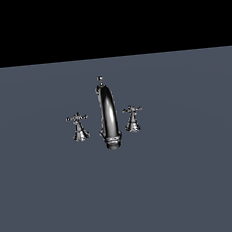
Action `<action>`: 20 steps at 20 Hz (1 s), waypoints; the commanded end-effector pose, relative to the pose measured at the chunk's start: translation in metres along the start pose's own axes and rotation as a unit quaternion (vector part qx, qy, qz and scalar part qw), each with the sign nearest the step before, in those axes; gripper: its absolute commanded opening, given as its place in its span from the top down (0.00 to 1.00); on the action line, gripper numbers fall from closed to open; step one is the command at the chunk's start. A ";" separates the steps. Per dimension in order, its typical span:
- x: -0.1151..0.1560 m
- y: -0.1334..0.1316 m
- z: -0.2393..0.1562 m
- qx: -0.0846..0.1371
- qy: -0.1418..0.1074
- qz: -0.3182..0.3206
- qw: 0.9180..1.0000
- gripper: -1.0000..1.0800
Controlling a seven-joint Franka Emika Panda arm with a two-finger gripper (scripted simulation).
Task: Turn on the faucet by rotating a designated handle.
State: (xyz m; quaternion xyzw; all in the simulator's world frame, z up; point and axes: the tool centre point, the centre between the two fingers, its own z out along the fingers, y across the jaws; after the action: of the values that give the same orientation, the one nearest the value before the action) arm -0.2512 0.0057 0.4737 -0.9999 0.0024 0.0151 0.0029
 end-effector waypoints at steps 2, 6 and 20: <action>-0.006 0.006 0.027 -0.009 -0.034 0.005 0.999 0.62; 0.007 -0.005 0.096 -0.019 -0.099 -0.035 0.994 0.60; 0.137 0.068 0.221 0.037 -0.059 -0.013 0.997 0.68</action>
State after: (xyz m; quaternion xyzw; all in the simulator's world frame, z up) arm -0.1396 -0.0571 0.2594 -0.9956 -0.0153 0.0891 0.0240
